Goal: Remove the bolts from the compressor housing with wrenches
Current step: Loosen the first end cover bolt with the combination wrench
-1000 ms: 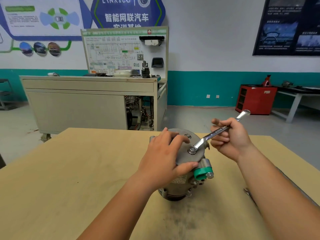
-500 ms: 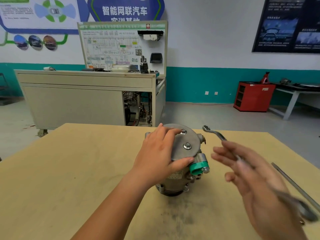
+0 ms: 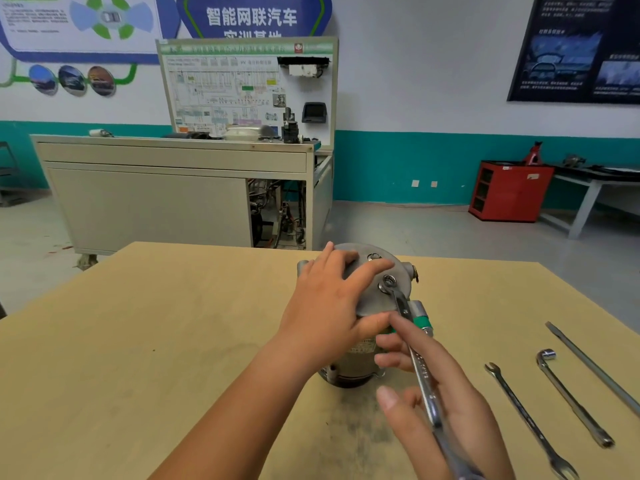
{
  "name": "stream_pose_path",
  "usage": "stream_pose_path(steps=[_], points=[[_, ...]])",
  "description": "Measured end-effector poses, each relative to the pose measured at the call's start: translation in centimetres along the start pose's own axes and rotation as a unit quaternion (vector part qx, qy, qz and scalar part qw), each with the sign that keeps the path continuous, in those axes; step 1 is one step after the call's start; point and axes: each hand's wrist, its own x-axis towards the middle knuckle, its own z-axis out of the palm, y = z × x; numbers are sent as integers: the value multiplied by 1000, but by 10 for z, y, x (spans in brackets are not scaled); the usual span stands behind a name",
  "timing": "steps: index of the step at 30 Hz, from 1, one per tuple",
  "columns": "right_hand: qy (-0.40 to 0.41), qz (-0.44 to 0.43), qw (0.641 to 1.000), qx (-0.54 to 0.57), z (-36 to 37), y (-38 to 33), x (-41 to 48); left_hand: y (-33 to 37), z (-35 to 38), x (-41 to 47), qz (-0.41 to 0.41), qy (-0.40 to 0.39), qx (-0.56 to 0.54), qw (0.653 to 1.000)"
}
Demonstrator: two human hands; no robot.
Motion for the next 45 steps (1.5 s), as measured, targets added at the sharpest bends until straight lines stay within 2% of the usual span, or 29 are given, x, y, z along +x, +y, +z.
stream_pose_path(steps=[3,6,15,23,30,34,42,45], points=[[-11,-10,999,-52,8,-3,-2,0,-2,0,-3,-13,-4,1000],[-11,-10,998,-57,10,-4,-3,4,-4,0,-2,-11,-10,1000],[-20,5,999,32,-4,-11,5,4,2,2,1,12,-9,1000],[46,26,992,119,-15,10,4,2,3,2,7,13,6,1000],[195,41,961,191,-46,37,29,0,3,0,3,16,-3,1000],[225,101,937,248,-71,54,83,1,3,1,5,12,4,1000],[162,152,972,79,-50,77,189,5,5,1,7,36,-4,999],[107,164,977,78,-40,77,204,4,5,1,2,41,-9,999]])
